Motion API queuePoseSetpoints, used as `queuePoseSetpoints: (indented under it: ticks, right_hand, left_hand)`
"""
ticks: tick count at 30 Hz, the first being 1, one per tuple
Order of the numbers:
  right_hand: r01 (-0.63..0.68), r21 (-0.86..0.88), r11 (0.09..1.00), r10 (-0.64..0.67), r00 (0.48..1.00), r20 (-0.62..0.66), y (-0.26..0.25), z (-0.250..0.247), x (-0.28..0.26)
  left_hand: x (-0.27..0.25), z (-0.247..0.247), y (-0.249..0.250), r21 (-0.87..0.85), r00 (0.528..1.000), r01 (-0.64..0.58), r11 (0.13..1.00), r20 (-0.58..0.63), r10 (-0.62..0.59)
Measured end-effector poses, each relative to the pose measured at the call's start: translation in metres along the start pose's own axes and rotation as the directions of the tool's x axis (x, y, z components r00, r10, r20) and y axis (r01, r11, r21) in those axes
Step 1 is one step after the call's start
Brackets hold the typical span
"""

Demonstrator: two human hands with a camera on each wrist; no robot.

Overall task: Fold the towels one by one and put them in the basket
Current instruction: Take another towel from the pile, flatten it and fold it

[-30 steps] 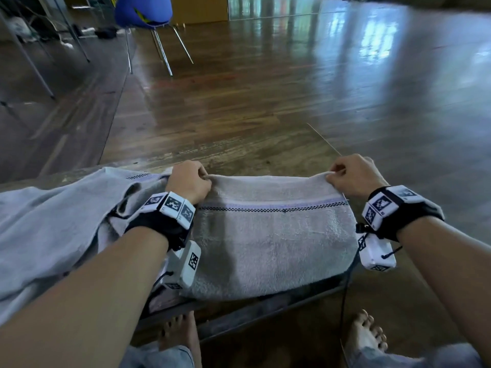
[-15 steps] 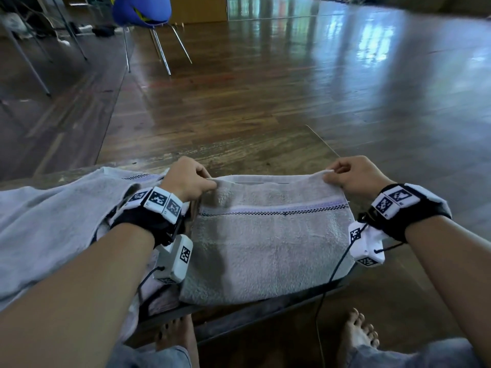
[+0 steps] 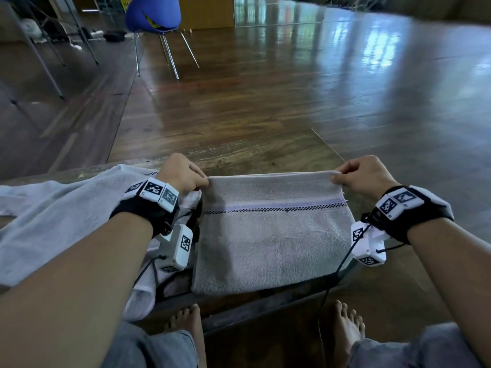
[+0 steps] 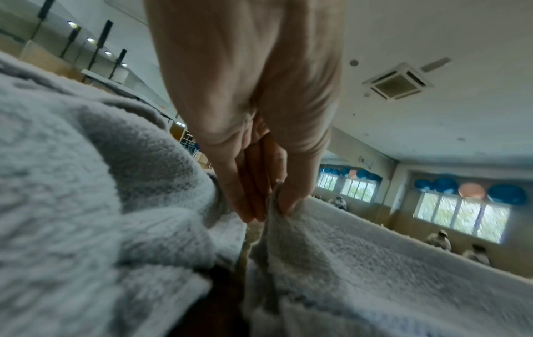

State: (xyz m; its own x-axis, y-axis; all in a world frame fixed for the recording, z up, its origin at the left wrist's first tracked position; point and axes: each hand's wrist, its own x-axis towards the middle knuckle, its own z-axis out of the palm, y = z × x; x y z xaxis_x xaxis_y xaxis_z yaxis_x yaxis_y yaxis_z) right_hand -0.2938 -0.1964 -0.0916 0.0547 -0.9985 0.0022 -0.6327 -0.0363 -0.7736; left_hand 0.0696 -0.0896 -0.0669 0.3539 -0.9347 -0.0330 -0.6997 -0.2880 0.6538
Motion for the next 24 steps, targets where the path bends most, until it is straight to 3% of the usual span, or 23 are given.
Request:
queuePoseSetpoints:
  ticks: [5,12,18,21,24]
  right_hand:
    - [0.117,-0.205,0.972,-0.106,0.992,0.062,0.004,0.008,-0.013]
    - [0.202,-0.210,0.956,-0.197,0.979,0.047,0.006,0.012,-0.015]
    - [0.257,-0.089,0.962,-0.264,0.962,-0.073,0.001,0.008,-0.005]
    - [0.289,-0.102,0.952,-0.290,0.957,0.011,-0.002,-0.001,0.000]
    - [0.310,-0.289,0.906,-0.258,0.944,0.204,-0.005,-0.008,-0.001]
  left_hand:
    - [-0.011,0.009,0.002,0.173,0.993,-0.073,0.982,0.102,0.056]
    - [-0.008,0.012,0.003,0.244,0.987,-0.104,0.964,0.148,0.070]
    - [-0.007,-0.003,0.004,0.201,0.989,-0.148,0.968,0.012,0.149]
    - [-0.008,-0.011,0.007,0.143,0.987,-0.146,0.979,-0.039,0.153]
    - [-0.014,-0.014,0.012,0.255,0.988,-0.150,0.955,0.066,0.137]
